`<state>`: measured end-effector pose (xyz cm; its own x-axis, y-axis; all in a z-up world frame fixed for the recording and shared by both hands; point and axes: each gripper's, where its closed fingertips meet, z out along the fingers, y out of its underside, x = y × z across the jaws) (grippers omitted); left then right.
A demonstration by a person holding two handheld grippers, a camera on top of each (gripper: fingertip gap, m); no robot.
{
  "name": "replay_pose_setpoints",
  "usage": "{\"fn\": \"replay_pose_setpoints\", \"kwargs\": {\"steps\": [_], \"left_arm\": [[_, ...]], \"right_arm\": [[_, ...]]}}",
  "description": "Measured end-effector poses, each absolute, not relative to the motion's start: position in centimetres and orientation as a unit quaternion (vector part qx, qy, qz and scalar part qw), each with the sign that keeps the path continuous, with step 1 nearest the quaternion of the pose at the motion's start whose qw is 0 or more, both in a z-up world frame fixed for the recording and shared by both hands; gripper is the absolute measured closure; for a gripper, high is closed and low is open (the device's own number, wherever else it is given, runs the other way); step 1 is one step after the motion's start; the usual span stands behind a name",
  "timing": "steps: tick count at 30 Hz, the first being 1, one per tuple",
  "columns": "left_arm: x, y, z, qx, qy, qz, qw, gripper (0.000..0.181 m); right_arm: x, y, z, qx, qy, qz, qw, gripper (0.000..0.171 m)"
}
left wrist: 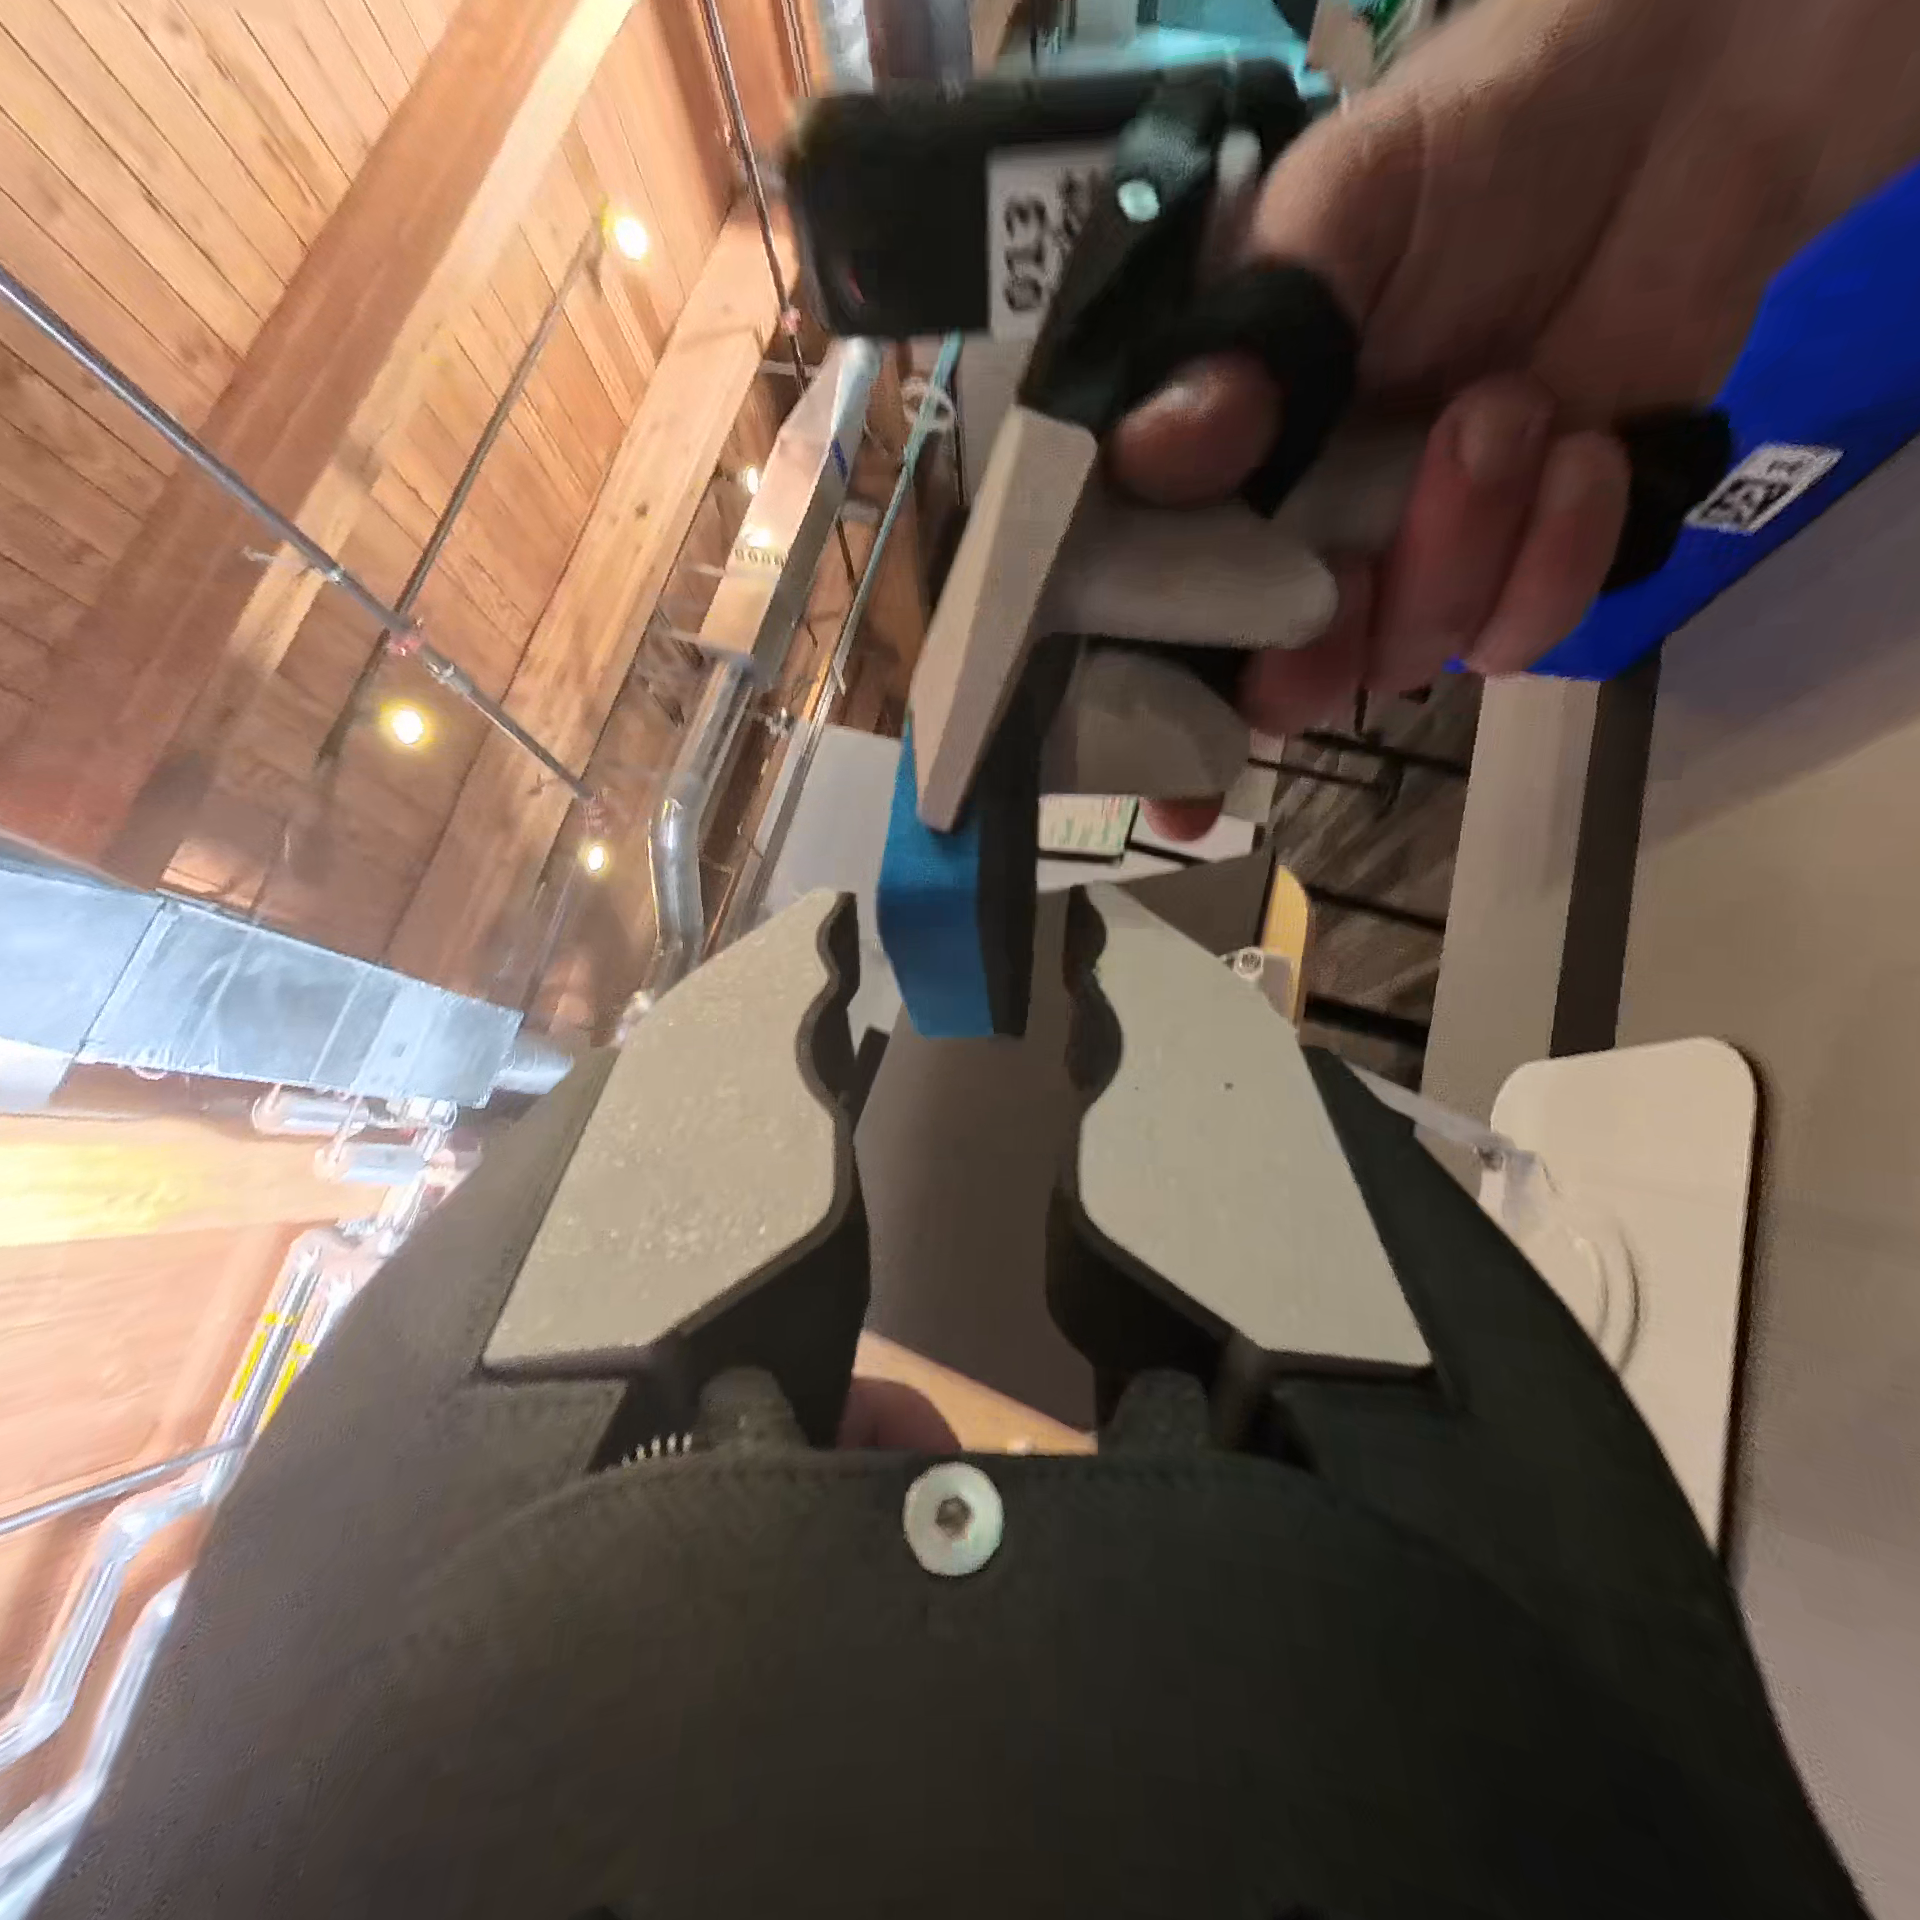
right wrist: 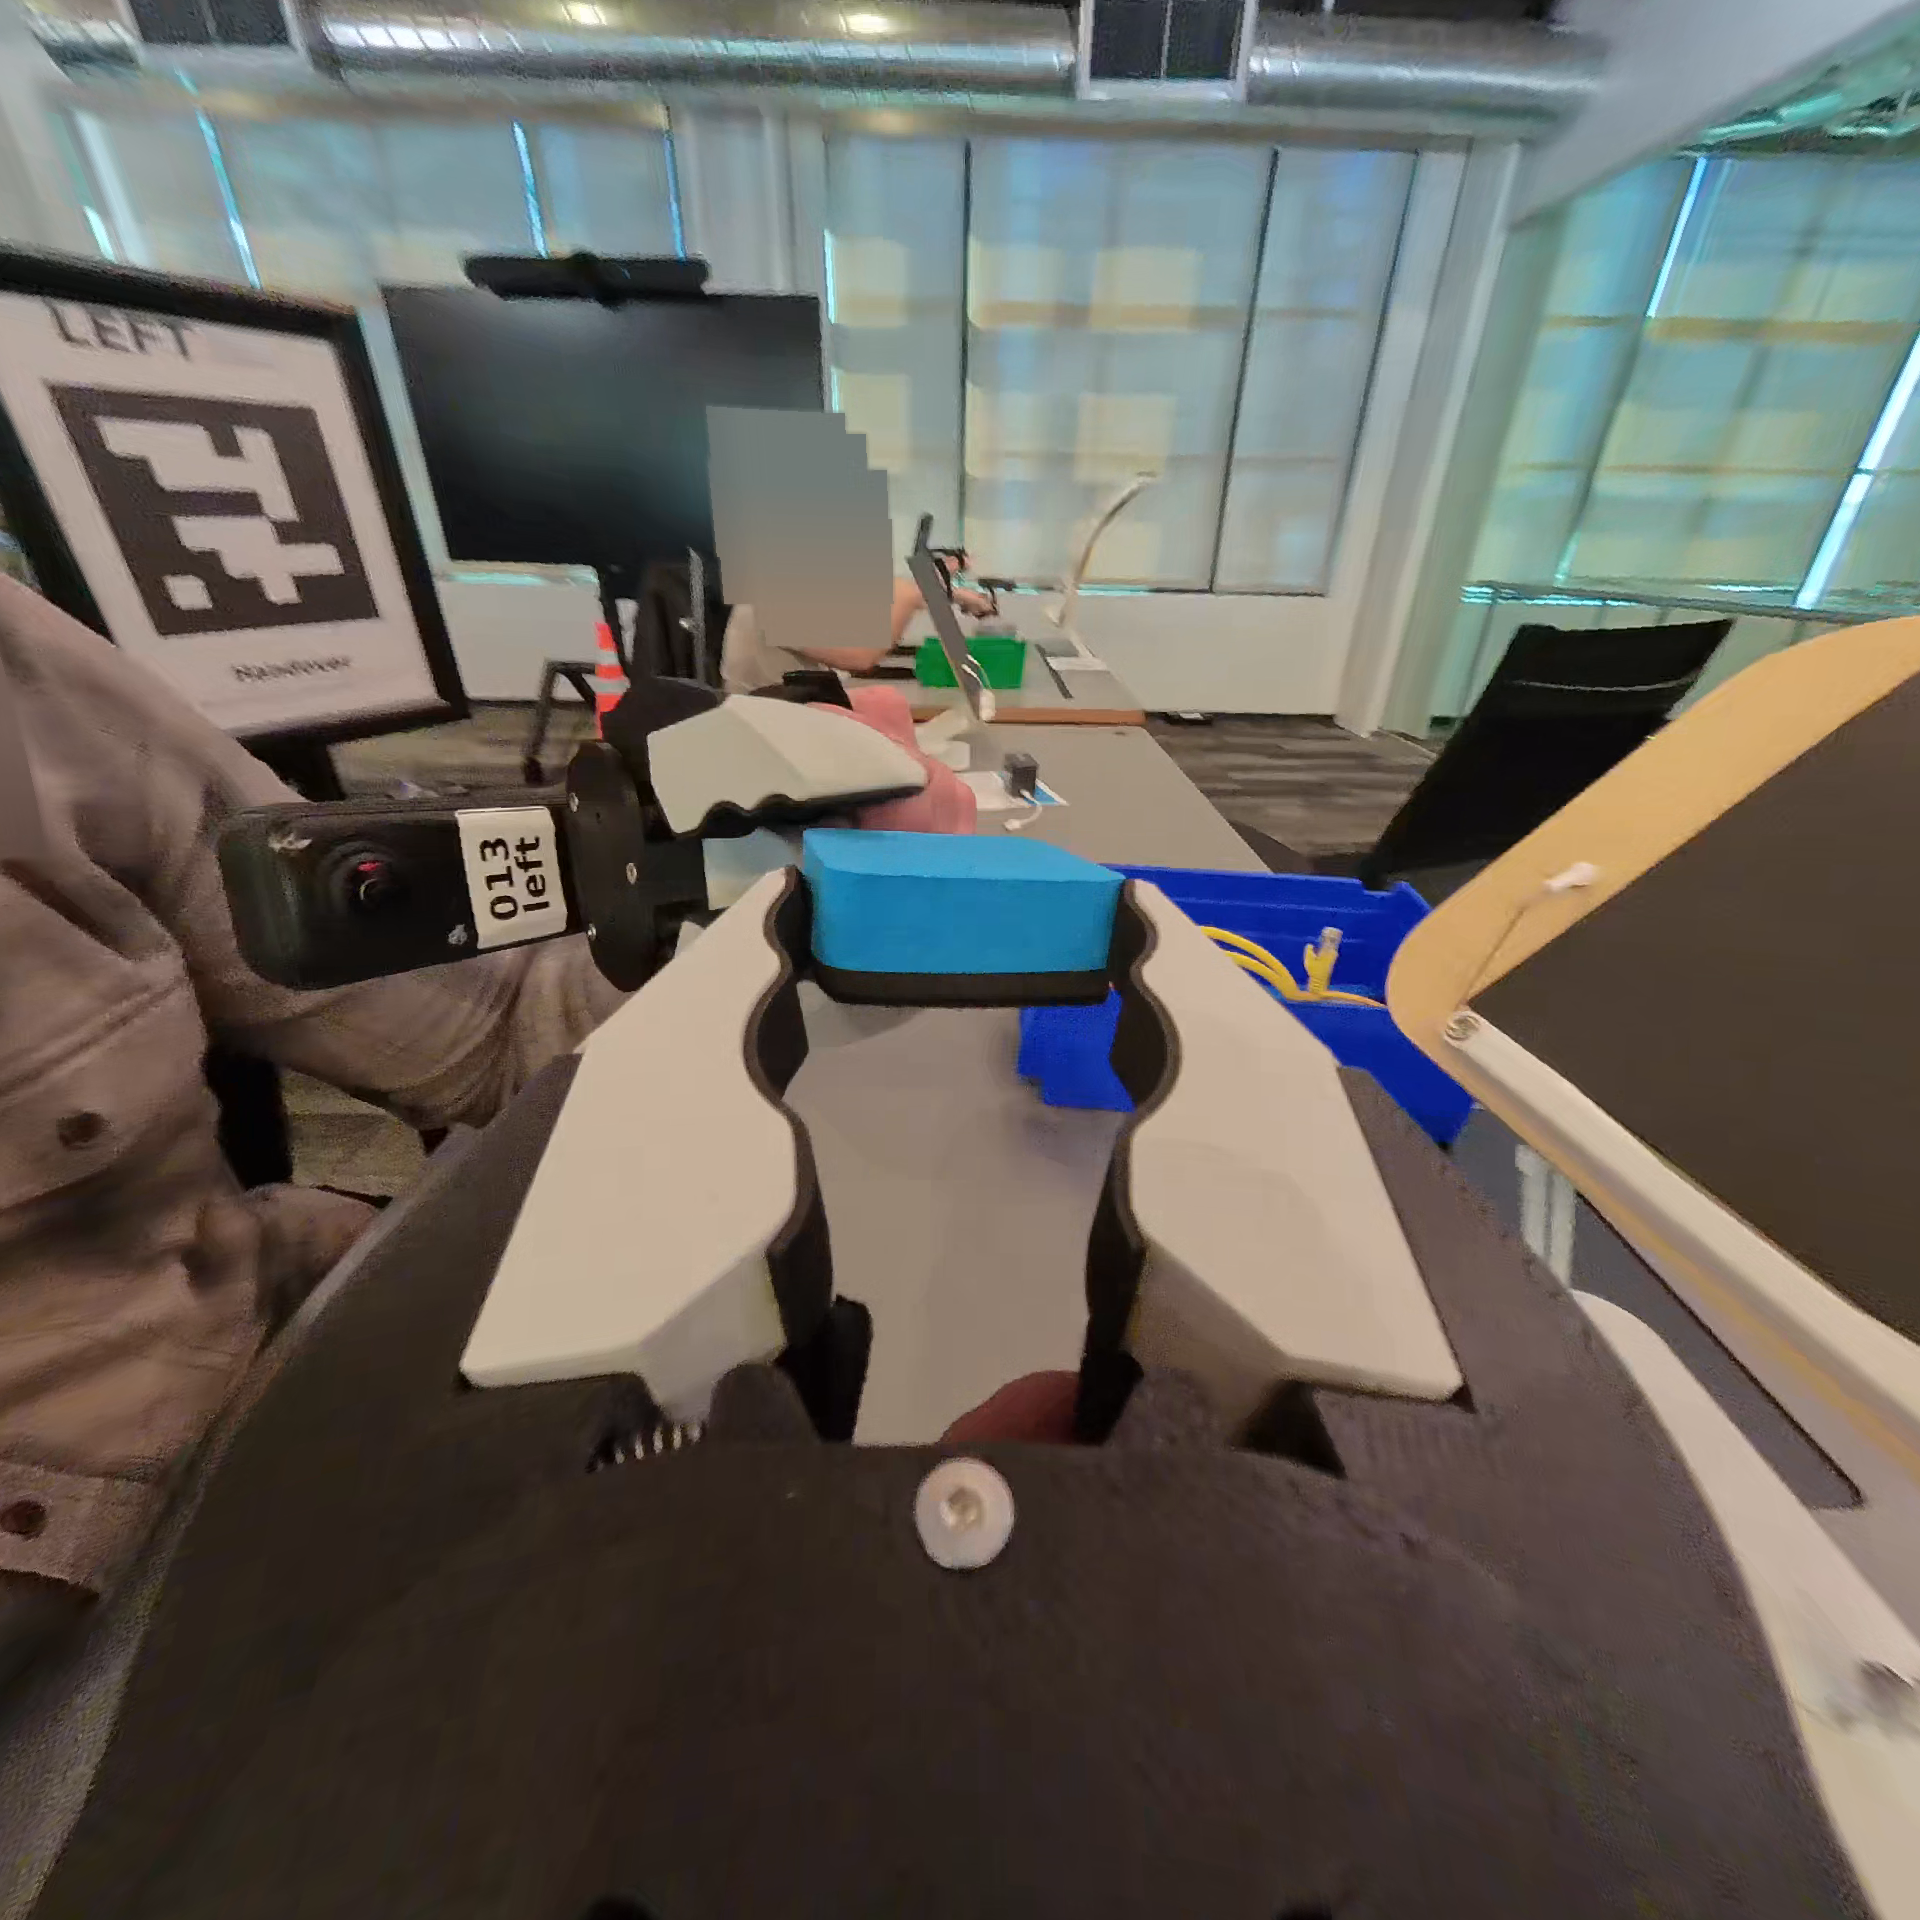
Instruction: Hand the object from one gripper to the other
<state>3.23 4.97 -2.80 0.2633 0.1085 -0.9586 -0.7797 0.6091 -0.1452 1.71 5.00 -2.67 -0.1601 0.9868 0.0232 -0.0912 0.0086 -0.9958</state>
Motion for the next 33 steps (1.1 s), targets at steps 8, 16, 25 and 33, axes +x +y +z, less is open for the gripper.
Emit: {"fn": "replay_pose_setpoints", "kwargs": {"steps": [8,16,25,33], "left_arm": [[2.6,5.1,-2.0,-0.329,0.495,0.303,0.745,0.157],[0.3,4.9,1.6,-0.475,0.322,-0.124,0.81,0.158],[0.0,6.9,-0.1,-0.543,0.158,-0.442,0.696,0.158],[0.9,7.3,-1.7,-0.544,0.14,-0.429,0.707,0.158]], "right_arm": [[1.3,4.8,-1.9,-0.444,-0.529,0.503,0.519,0.115],[2.2,7.1,0.3,-0.384,-0.556,0.16,0.72,0.086],[-0.9,9.4,-1.2,-0.339,-0.556,-0.171,0.739,0.088],[-0.5,10.5,-1.8,-0.39,-0.543,-0.134,0.731,0.112]]}}
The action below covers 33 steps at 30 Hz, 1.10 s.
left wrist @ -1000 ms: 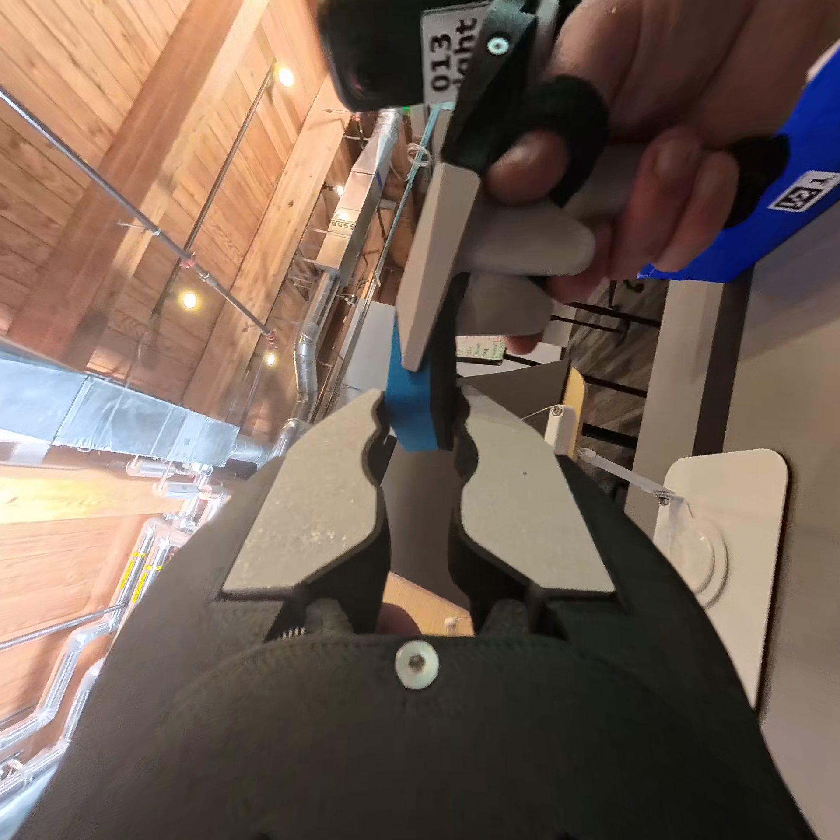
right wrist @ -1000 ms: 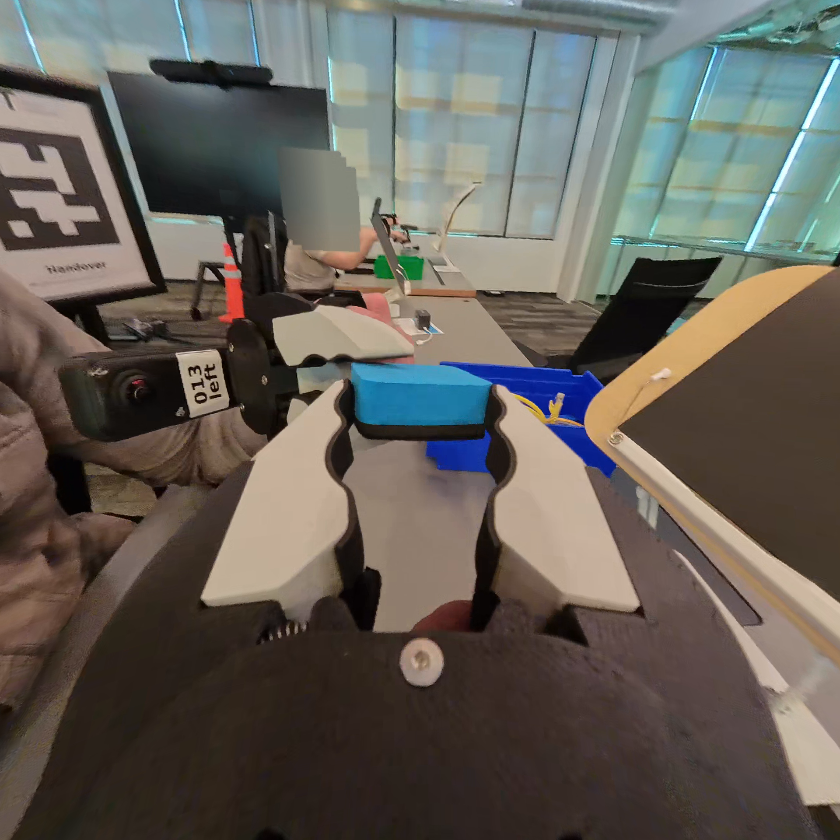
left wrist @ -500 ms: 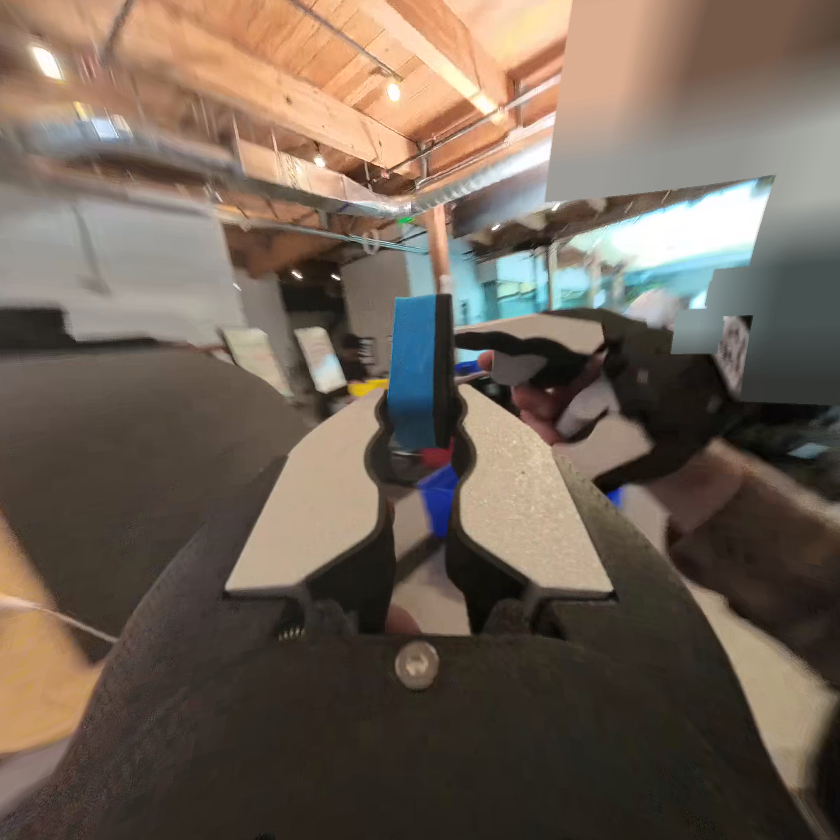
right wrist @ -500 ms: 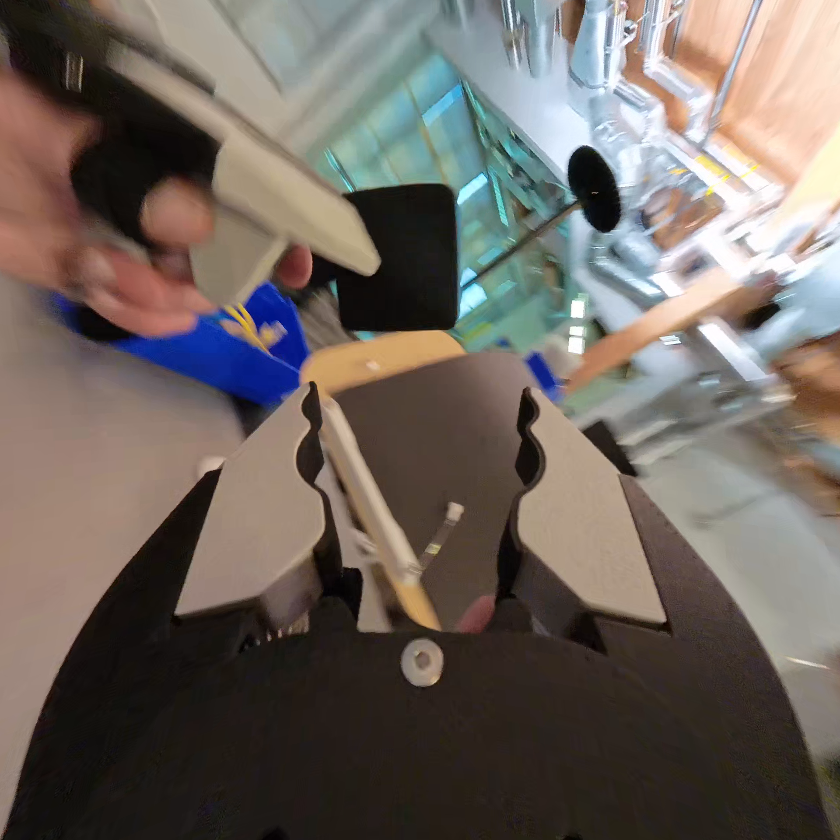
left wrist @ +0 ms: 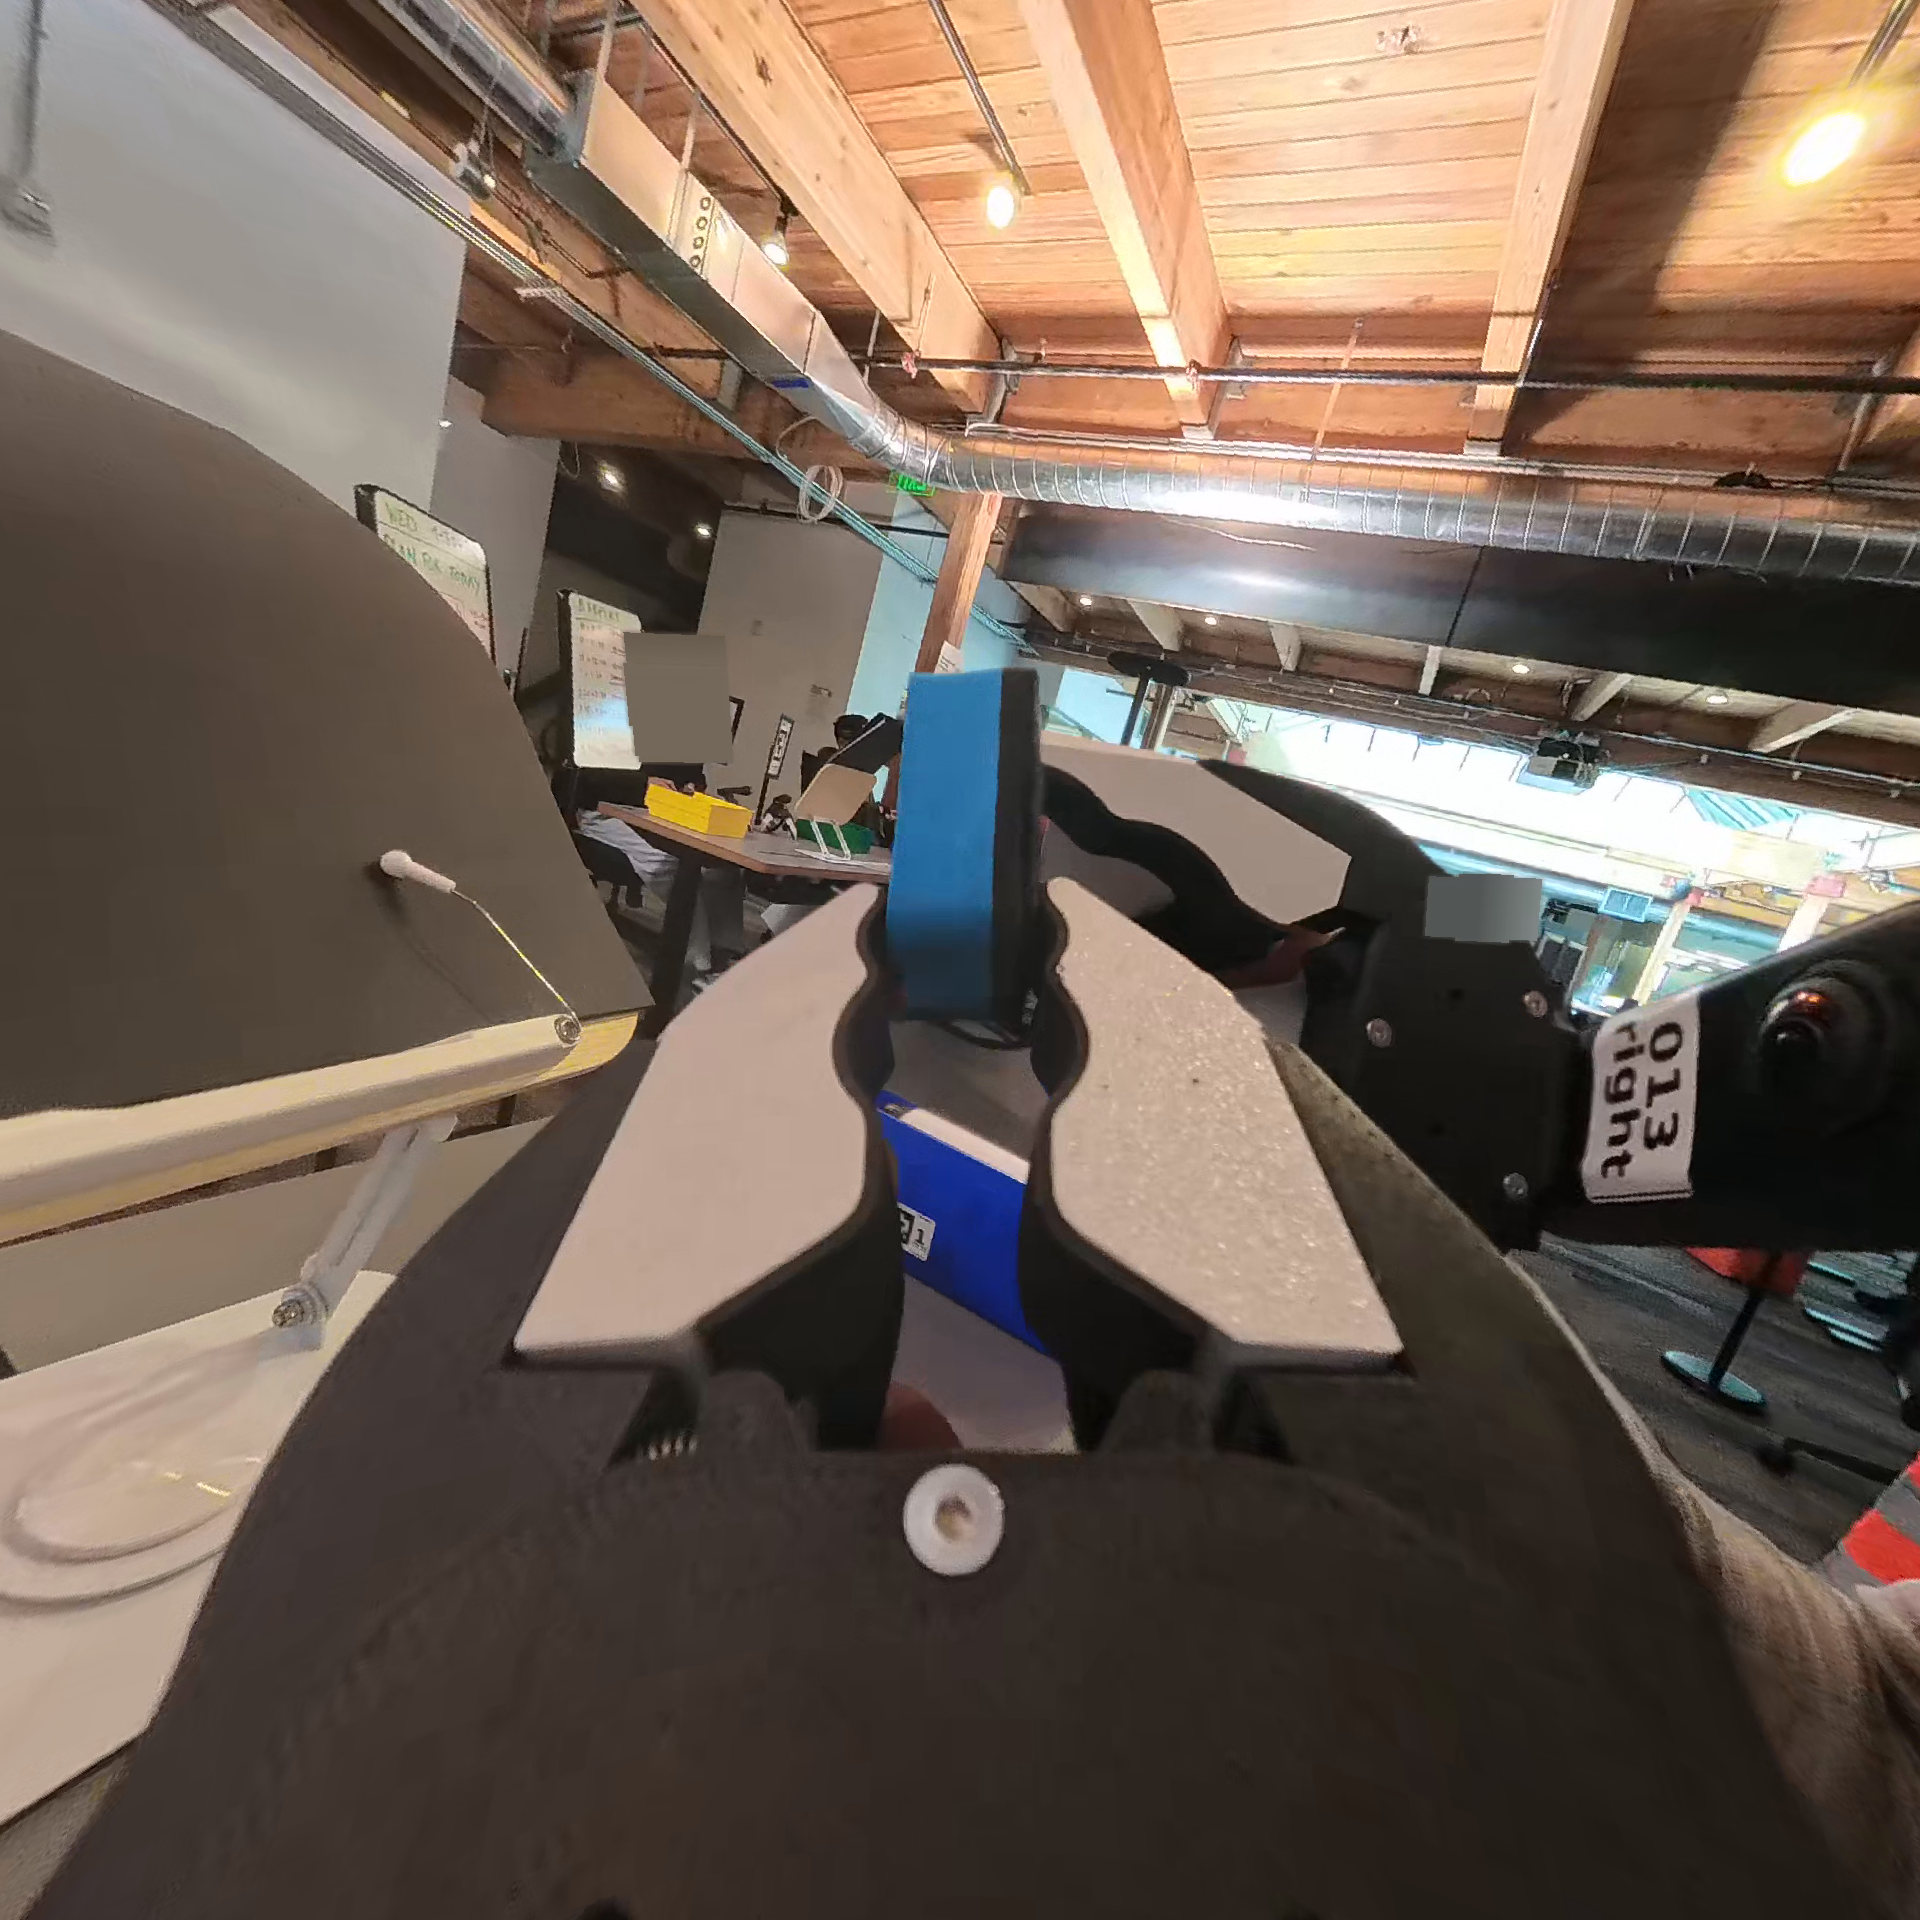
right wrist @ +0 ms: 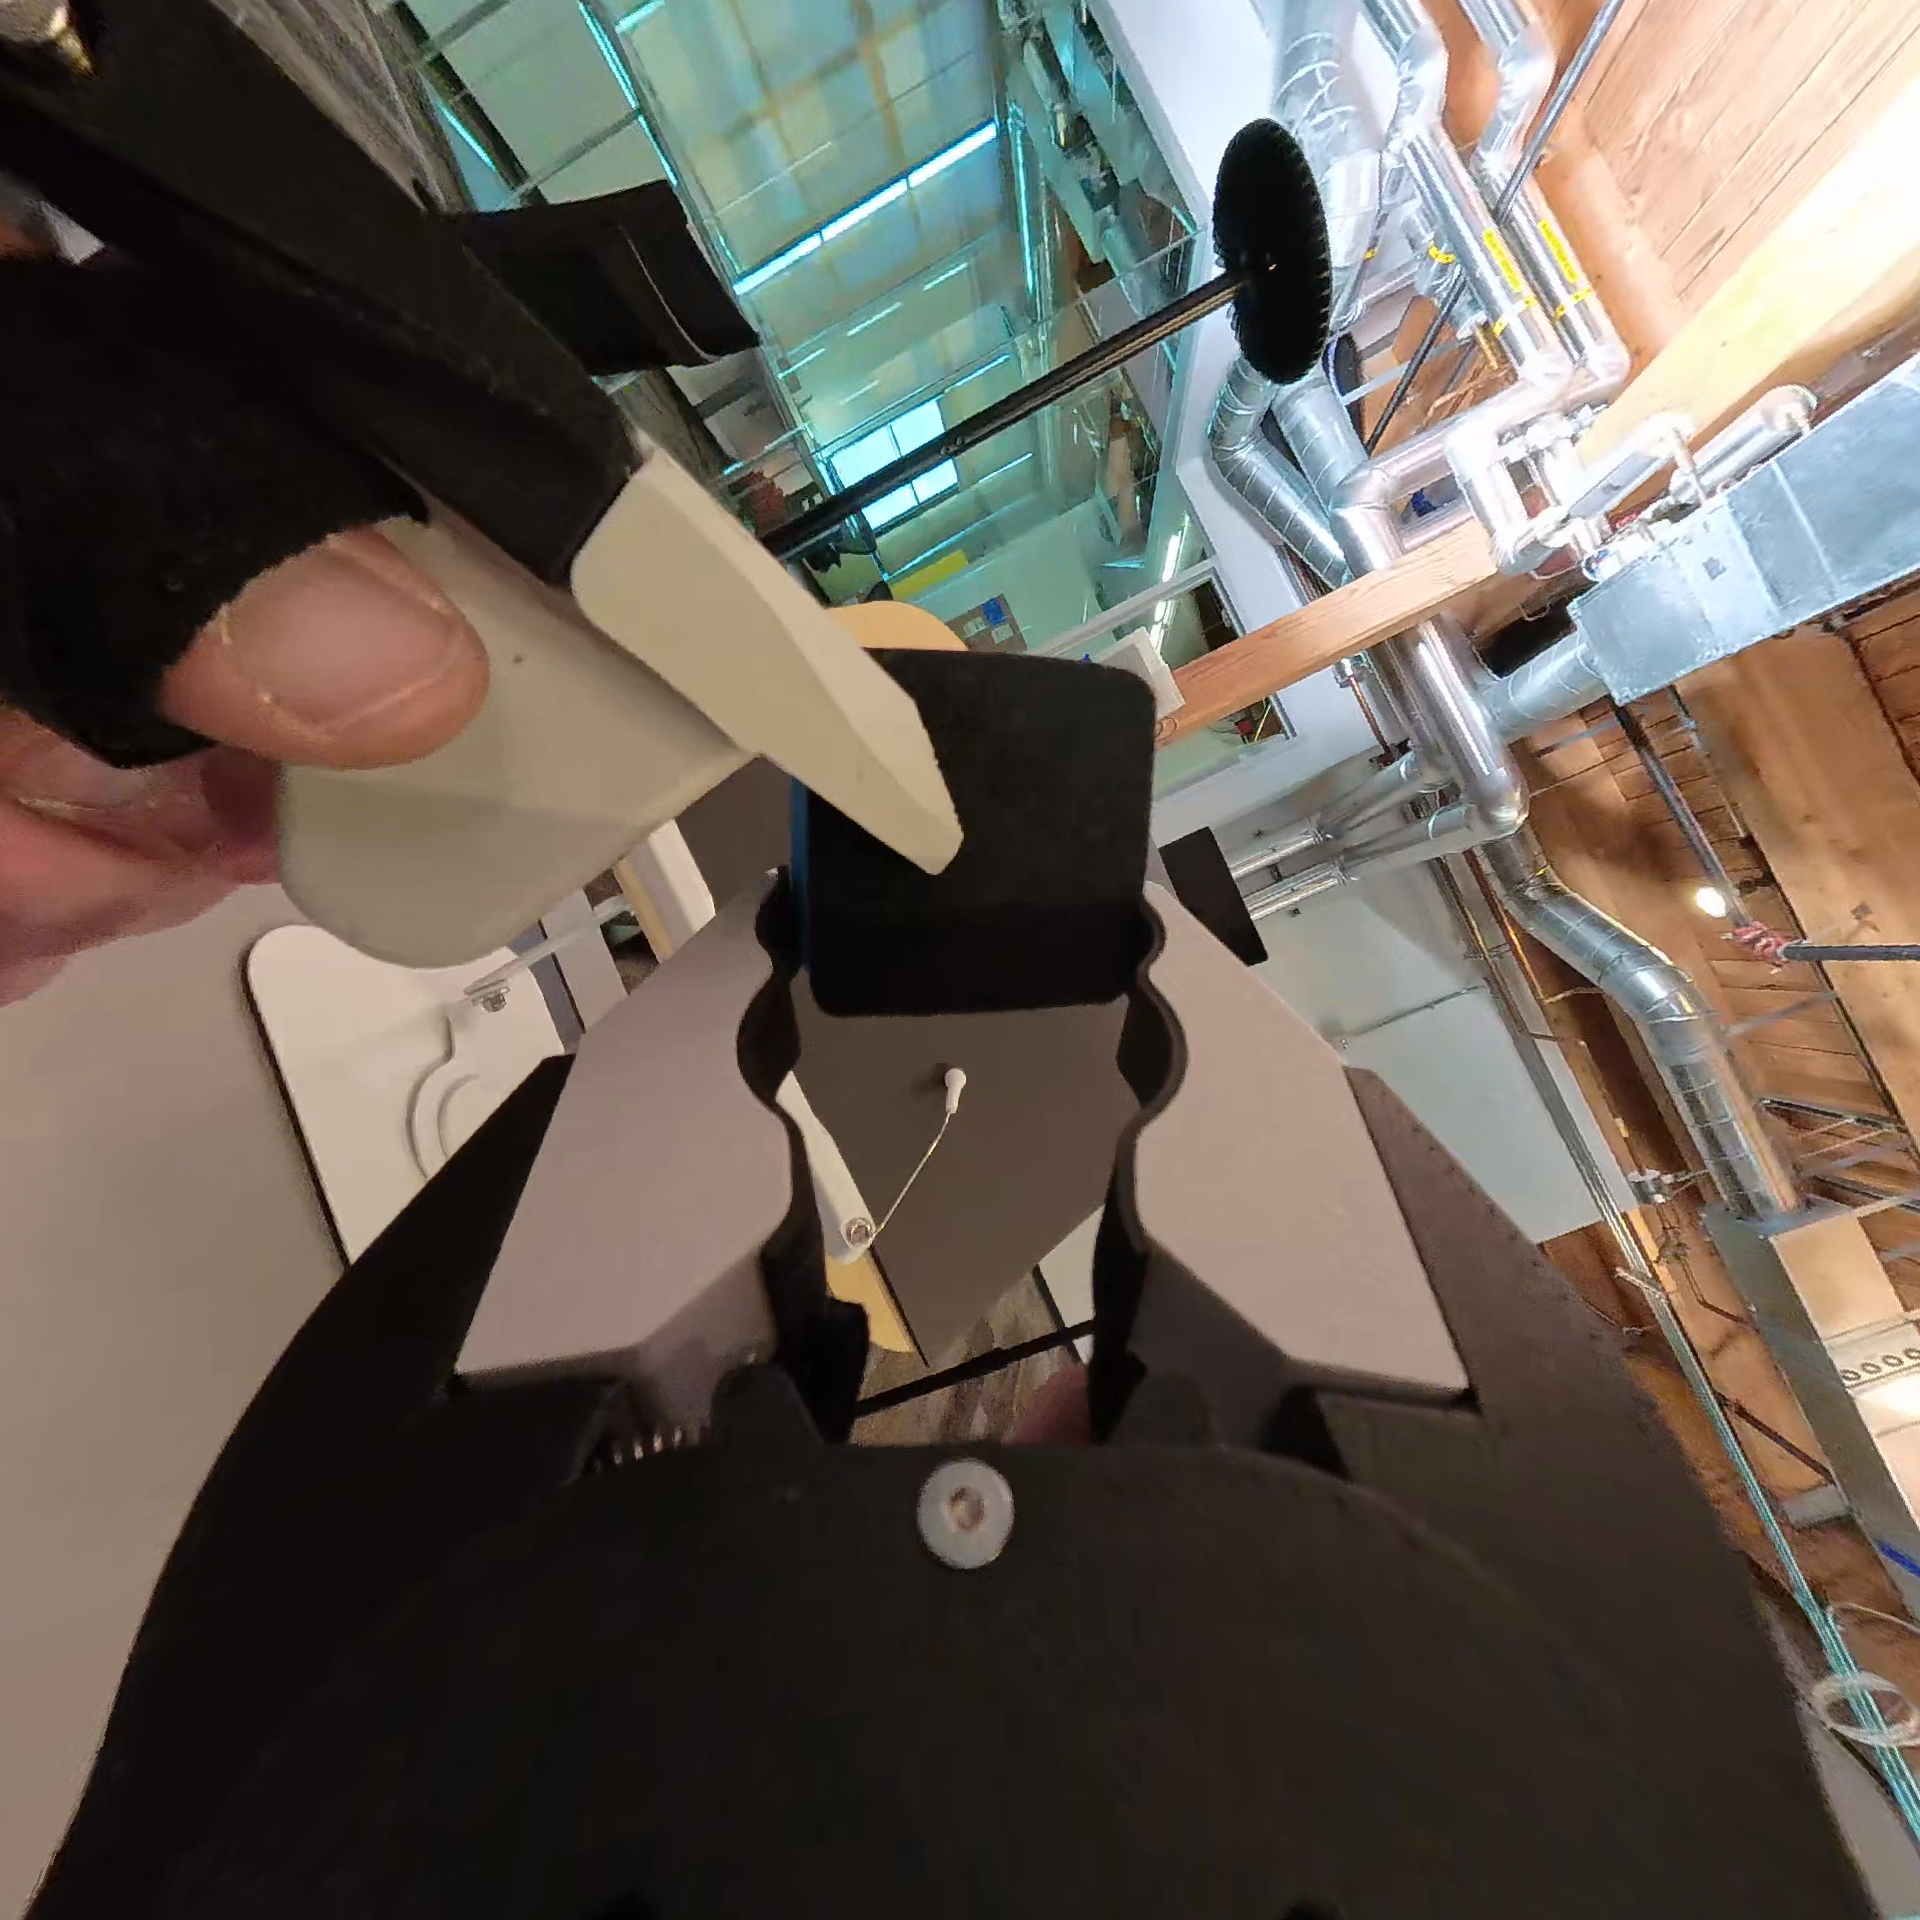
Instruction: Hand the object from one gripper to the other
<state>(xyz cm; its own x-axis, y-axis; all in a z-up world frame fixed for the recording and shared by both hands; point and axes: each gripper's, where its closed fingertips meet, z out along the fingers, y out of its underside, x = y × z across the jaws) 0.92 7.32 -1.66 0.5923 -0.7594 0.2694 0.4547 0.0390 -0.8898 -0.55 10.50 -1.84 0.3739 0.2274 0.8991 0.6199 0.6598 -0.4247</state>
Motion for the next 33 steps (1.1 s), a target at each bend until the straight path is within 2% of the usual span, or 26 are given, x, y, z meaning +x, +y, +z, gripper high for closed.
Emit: {"fn": "replay_pose_setpoints", "kwargs": {"steps": [7,9,12,15,19,26,33], "left_arm": [[1.1,7.0,-1.6,-0.536,0.168,-0.415,0.716,0.157],[1.1,6.5,-1.1,-0.523,0.194,-0.382,0.737,0.142],[0.9,5.6,-0.3,-0.491,0.264,-0.279,0.782,0.134],[1.0,5.2,-0.5,-0.459,0.356,-0.11,0.806,0.128],[1.7,5.9,-3.0,-0.43,0.464,0.091,0.769,0.111],[3.7,4.7,-6.9,-0.333,0.584,0.191,0.715,0.111],[3.6,4.5,-8.2,-0.313,0.618,0.226,0.685,0.106]], "right_arm": [[-0.3,10.3,-2.0,-0.405,-0.553,-0.101,0.721,0.114],[0.1,10.4,-2.1,-0.421,-0.555,-0.078,0.713,0.114],[1.2,10.7,-2.6,-0.449,-0.567,-0.04,0.689,0.114],[2.3,10.6,-3.9,-0.469,-0.599,-0.01,0.649,0.114],[3.0,9.9,-6.1,-0.465,-0.653,-0.015,0.598,0.114],[3.1,7.9,-11.0,-0.508,-0.712,0.081,0.478,0.113],[4.1,6.6,-10.4,-0.509,-0.707,0.155,0.466,0.114]]}}
